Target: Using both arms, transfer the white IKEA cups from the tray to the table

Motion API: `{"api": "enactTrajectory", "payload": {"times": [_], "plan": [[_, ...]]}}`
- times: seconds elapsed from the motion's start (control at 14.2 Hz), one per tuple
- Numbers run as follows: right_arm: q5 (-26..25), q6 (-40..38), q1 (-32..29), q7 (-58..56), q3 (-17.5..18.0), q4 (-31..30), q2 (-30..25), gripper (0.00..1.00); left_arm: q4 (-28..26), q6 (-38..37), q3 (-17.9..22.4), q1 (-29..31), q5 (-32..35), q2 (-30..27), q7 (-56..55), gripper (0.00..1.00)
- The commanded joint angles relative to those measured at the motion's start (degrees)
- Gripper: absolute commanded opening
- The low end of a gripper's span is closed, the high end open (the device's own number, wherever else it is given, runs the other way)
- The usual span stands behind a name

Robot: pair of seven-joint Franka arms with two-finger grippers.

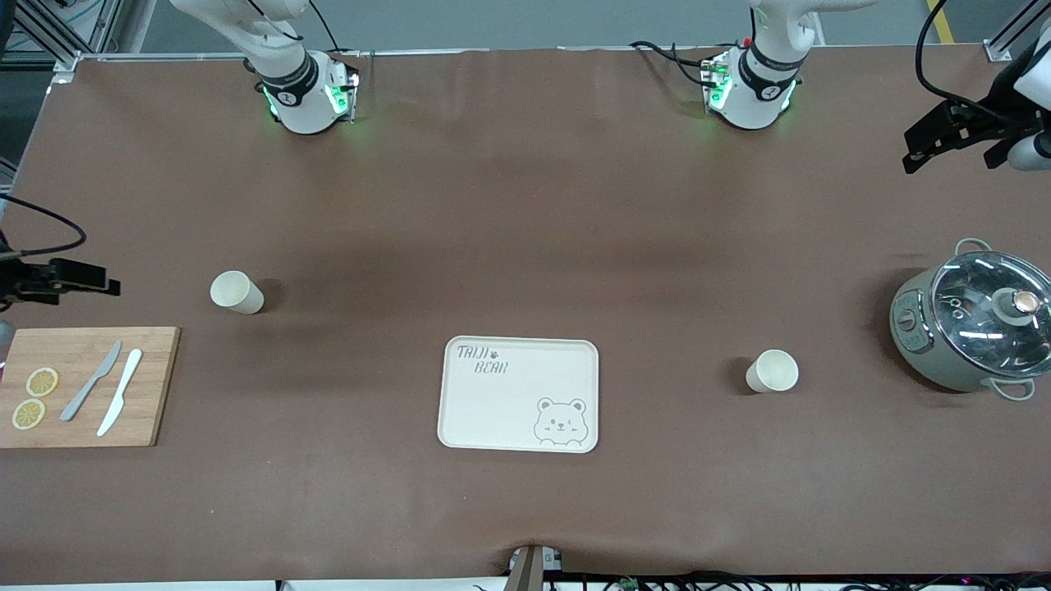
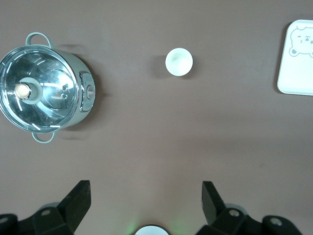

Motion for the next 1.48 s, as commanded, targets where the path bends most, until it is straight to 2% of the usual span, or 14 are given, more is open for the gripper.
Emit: {"api": "enactTrajectory", "payload": {"times": [0.0, 0.14, 0.28, 0.49, 0.7, 0.84, 0.98, 1.19, 1.41], "plan": [[0.27, -1.4, 1.95, -0.44, -0.14, 4.55, -0.63, 1.0, -0.98, 1.21, -0.18, 0.27, -1.69, -0.71, 0.33, 1.0], [-2.78, -3.06, 4.76, 0.0, -0.14, 4.47, -4.32, 1.0, -0.98, 1.3, -0.18, 0.45, -1.69, -0.63, 0.86, 1.0], [-5.69, -8.84, 7.05, -0.08, -0.05, 4.2, -7.48, 1.0, -1.07, 1.3, -0.01, 0.71, -1.69, -0.27, 1.04, 1.0], [-6.32, -13.7, 7.14, 0.0, -0.05, 1.32, -12.32, 1.0, -0.98, 1.3, -0.01, 0.71, -1.6, -0.19, 1.04, 1.0], [-7.11, -10.91, 7.94, -0.08, 0.04, -7.46, -19.08, 1.0, -0.72, 1.04, 0.43, 0.71, -1.51, -0.36, 1.04, 1.0], [-7.28, -8.79, 7.67, -0.17, 0.04, -10.73, -22.69, 1.0, 0.07, 1.04, 0.52, 0.98, -1.51, -0.19, 1.04, 1.0], [-8.77, -6.78, 7.94, -0.09, 0.21, -14.5, -24.54, 1.0, -0.1, 0.95, 0.43, 0.89, -1.51, -0.18, 0.78, 1.0], [-8.96, -5.1, 7.94, -0.08, 0.22, -15.75, -24.47, 1.0, -0.28, 0.77, 0.17, 0.8, -1.34, -0.45, 0.95, 1.0], [-8.95, -2.21, 8.99, 0.18, 0.65, -19.77, -26.48, 1.0, -0.28, 0.08, -0.18, 0.71, -1.16, -0.89, 0.86, 1.0]]}}
